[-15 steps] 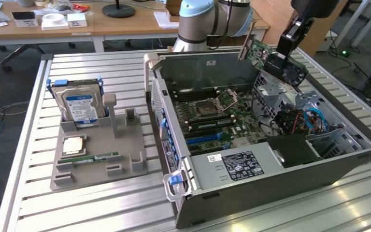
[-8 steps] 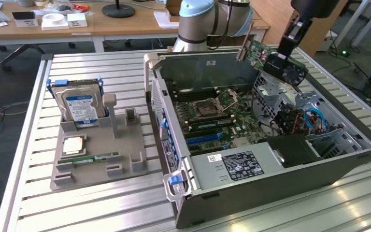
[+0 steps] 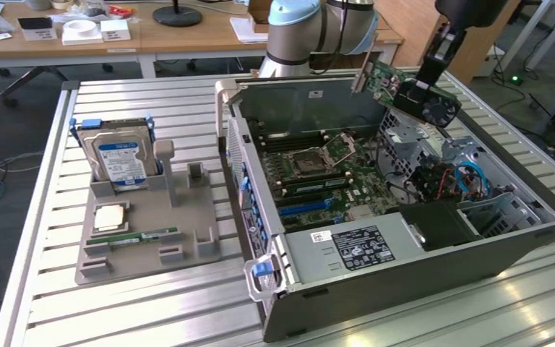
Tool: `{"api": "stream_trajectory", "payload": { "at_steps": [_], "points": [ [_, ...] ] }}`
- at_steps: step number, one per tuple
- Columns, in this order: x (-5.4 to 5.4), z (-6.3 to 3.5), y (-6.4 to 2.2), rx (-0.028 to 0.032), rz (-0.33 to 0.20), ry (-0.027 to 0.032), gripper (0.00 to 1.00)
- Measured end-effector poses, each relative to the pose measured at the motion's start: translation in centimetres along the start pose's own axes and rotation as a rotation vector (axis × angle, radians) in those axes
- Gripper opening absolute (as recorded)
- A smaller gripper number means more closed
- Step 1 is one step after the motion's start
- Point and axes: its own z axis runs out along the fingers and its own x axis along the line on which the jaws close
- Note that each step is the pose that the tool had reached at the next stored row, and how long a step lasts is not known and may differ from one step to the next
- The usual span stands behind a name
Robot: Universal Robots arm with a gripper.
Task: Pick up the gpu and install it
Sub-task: 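Insert the gpu into the slot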
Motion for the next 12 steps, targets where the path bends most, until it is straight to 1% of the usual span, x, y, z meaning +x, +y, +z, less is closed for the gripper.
{"api": "stream_trajectory", "payload": {
  "at_steps": [12],
  "points": [
    [0.0,0.04,0.0,-0.0025,-0.083,0.0053,0.26]
  ]
}}
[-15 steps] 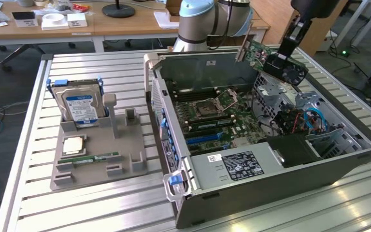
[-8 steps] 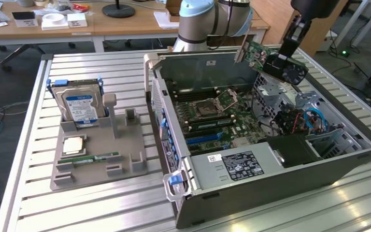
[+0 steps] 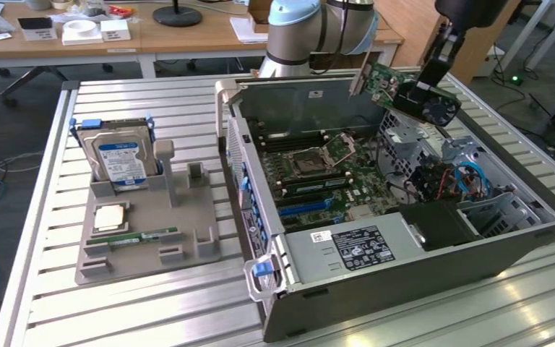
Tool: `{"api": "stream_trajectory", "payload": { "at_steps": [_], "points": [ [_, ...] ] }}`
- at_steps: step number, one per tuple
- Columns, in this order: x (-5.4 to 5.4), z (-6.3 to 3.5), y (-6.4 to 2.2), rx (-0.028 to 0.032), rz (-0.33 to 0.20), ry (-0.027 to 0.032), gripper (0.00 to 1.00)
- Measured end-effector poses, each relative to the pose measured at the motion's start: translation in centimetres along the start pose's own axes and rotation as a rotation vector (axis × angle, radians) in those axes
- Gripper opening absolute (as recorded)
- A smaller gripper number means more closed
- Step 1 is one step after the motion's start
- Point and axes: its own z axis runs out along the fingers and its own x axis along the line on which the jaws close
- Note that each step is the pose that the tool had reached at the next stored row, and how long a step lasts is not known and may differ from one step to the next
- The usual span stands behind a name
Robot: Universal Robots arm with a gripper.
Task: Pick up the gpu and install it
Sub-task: 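Insert the gpu into the slot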
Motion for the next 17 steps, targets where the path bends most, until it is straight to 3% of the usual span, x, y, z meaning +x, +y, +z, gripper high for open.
{"api": "stream_trajectory", "payload": {
  "at_steps": [17],
  "points": [
    [0.0,0.12,0.0,-0.0035,-0.133,0.0091,0.26]
  ]
}}
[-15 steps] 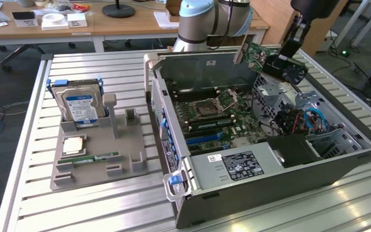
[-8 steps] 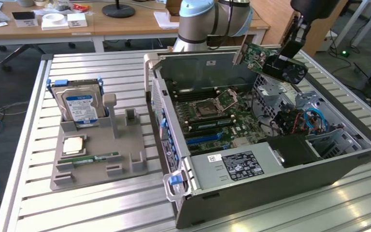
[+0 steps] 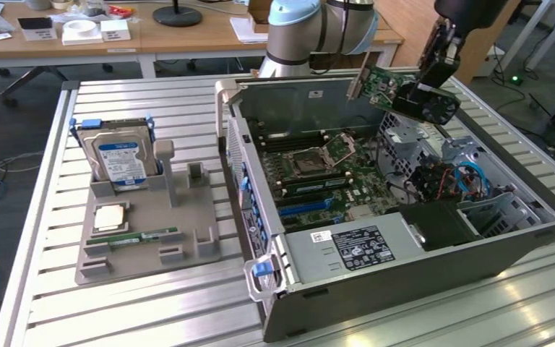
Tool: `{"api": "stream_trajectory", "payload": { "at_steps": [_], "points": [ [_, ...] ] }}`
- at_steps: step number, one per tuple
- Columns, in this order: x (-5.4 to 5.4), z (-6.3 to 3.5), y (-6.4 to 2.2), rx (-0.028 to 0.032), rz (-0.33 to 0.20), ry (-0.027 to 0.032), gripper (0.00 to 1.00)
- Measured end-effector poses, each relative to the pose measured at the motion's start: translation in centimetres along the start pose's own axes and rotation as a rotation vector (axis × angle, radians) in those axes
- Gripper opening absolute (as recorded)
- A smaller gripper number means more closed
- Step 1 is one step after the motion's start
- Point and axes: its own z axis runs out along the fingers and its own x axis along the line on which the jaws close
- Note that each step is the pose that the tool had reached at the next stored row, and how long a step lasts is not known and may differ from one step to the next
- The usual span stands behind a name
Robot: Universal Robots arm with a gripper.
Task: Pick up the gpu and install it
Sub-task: 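Insert the gpu into the slot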
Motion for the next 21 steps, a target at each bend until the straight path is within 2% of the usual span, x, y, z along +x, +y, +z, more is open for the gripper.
{"api": "stream_trajectory", "payload": {
  "at_steps": [6,15,19,21],
  "points": [
    [0.0,0.05,0.0,-0.0033,-0.093,0.005,0.26],
    [-0.02,0.09,0.02,-0.0071,-0.2,0.0111,0.26],
    [-0.02,0.11,0.02,-0.0095,-0.27,0.015,0.26],
    [-0.02,0.14,0.02,-0.0121,-0.341,0.0189,0.26]
  ]
}}
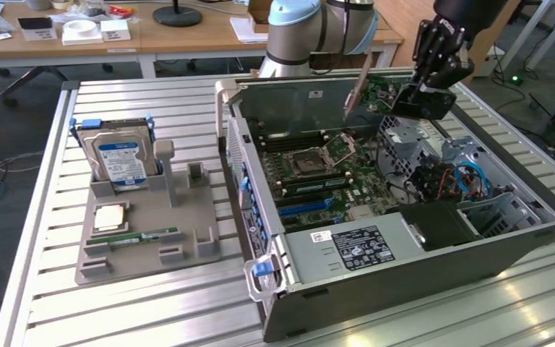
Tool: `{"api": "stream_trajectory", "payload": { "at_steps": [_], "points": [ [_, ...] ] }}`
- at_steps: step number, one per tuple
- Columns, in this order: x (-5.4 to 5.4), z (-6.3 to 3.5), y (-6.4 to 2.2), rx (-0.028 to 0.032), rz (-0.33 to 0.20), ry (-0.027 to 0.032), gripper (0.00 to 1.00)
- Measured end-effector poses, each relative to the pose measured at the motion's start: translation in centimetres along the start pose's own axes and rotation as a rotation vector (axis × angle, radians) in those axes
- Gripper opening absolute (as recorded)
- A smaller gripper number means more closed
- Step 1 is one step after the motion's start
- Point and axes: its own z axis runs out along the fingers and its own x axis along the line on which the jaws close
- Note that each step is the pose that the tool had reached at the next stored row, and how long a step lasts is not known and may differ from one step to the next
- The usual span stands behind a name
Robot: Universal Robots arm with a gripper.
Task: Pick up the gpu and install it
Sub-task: 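Insert the gpu into the slot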
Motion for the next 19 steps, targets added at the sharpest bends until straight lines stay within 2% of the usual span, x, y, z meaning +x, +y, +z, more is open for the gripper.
{"api": "stream_trajectory", "payload": {
  "at_steps": [2,8,19],
  "points": [
    [0.0,0.01,0.0,-0.0016,-0.046,0.0025,0.26],
    [0.0,0.04,0.0,-0.0045,-0.125,0.0067,0.26],
    [0.0,0.24,-0.01,-0.0076,-0.214,0.0117,0.26]
  ]
}}
